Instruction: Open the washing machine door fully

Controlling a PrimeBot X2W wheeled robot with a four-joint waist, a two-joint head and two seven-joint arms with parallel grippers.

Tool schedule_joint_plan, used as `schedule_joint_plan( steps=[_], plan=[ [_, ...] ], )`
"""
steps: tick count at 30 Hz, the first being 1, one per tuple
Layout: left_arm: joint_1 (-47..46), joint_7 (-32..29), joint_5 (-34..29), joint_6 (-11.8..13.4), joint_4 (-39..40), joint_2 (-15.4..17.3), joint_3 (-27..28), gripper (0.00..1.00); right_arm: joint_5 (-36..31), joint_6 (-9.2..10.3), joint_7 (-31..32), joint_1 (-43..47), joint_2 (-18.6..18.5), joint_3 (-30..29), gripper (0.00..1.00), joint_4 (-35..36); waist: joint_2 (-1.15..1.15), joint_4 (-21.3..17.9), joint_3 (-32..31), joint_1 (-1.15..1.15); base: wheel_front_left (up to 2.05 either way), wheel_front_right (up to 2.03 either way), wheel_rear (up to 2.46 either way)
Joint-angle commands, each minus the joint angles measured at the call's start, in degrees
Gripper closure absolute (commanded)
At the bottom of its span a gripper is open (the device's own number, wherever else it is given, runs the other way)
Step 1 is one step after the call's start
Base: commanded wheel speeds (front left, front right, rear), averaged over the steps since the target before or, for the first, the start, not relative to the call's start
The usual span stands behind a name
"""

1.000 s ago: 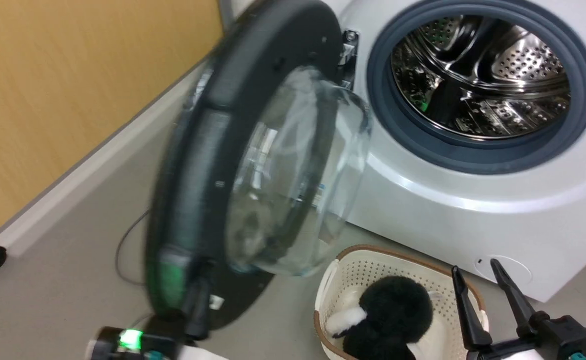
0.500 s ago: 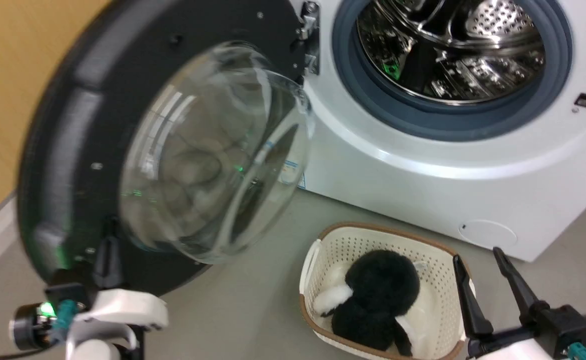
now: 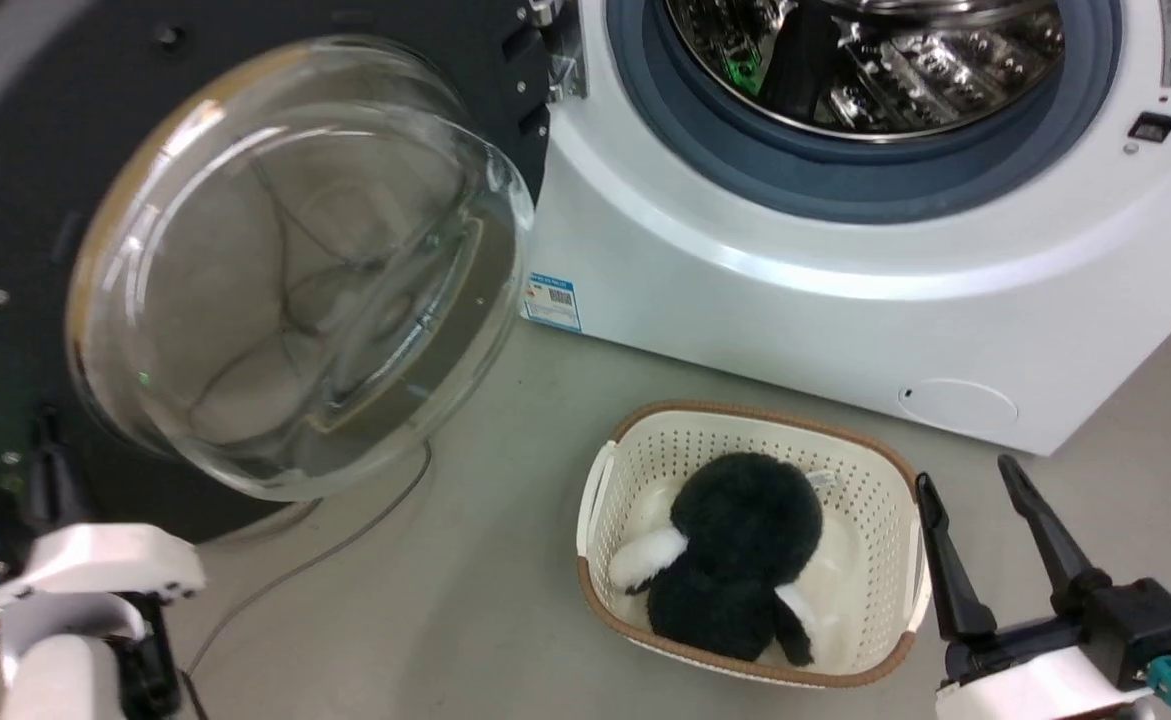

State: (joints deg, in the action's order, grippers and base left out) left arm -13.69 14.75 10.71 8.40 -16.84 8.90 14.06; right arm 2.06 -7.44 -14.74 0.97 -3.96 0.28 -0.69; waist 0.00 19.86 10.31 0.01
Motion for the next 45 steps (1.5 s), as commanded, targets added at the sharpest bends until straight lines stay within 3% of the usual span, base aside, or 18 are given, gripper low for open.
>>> schedule_joint_plan(
  steps=[1, 10, 23, 31, 45],
  plan=[
    [-1.9, 0.3, -0.1, -0.1, -1.1, 1.1, 1.9, 1.00, -0.1, -0.05, -0.3, -1.2, -0.6, -0.1, 0.00, 0.4, 0.00, -0.4, 0.9, -0.01, 0.00, 0.00, 0.00],
    [-6.1, 0.3, -1.2, -1.3, -6.2, 3.5, 6.1, 1.00, -0.2, -0.05, -0.3, -3.1, -1.4, 0.5, 0.00, 0.4, 0.00, -1.7, 3.4, -0.01, 0.00, 0.00, 0.00],
    [-9.4, 0.3, -2.1, -2.2, -11.3, 4.5, 10.7, 1.00, -0.3, -0.05, -0.3, -4.3, -2.0, 0.7, 0.00, 0.3, 0.00, -3.8, 5.0, -0.01, 0.00, 0.00, 0.00],
    [-6.4, 0.3, -3.0, -3.4, -8.8, 2.9, 12.3, 1.00, -0.2, -0.05, -0.3, -3.2, -1.2, 0.4, 0.00, -0.3, 0.00, -4.4, 2.4, -0.01, 0.00, 0.00, 0.00],
    [1.6, 0.3, -4.8, -9.3, 3.4, -2.7, 10.7, 1.00, -0.2, -0.05, -0.3, -0.4, 0.6, -1.0, 0.00, 0.2, 0.00, -5.3, -4.9, -0.01, 0.00, 0.00, 0.00]
  ],
)
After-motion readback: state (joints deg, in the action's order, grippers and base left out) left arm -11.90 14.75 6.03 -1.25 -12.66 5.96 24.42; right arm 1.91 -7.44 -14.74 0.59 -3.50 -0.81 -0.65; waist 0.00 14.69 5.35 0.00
